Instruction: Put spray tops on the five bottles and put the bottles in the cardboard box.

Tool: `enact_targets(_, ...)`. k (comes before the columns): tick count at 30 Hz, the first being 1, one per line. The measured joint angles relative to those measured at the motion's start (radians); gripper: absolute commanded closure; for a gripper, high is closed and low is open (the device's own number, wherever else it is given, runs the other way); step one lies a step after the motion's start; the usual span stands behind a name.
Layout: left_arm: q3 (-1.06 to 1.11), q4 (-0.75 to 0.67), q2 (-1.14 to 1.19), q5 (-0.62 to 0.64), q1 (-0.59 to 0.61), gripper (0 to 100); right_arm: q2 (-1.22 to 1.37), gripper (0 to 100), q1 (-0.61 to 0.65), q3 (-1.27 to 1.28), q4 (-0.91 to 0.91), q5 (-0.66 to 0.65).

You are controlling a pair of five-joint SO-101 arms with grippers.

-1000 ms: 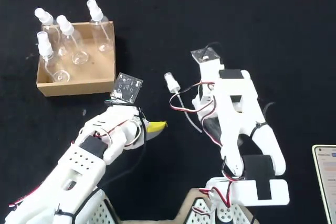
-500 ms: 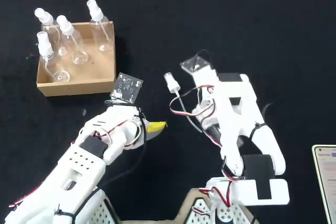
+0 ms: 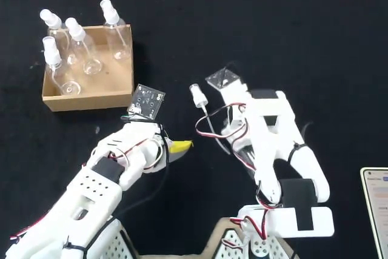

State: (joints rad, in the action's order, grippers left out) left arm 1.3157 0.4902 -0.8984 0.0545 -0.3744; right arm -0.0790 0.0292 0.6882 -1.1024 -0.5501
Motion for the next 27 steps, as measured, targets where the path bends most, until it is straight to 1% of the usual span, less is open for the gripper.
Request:
enact_targets(6,0.000,0.000,0.000,0.000,0.000,66,0.000,90.9,0.000,-0.153,-0.153,0.216)
enact_targets(9,0.000,0.000,0.000,0.000,0.000,66,0.000,90.9,0.017,-0.199,-0.199,0.293)
enact_targets(13,0.000,0.000,0.000,0.000,0.000,66,-0.069,90.9,0.103,-0.206,-0.232,0.387)
enact_targets(16,0.000,0.000,0.000,0.000,0.000,66,-0.172,91.0,0.204,-0.206,-0.233,0.466)
enact_targets(20,0.000,0.000,0.000,0.000,0.002,66,-0.269,91.0,0.308,-0.172,-0.198,0.499)
enact_targets(23,0.000,0.000,0.000,0.006,0.040,66,-0.278,91.0,0.344,-0.129,-0.124,0.506)
enact_targets(27,0.000,0.000,0.000,0.075,0.087,66,-0.272,90.4,0.351,-0.112,-0.069,0.506)
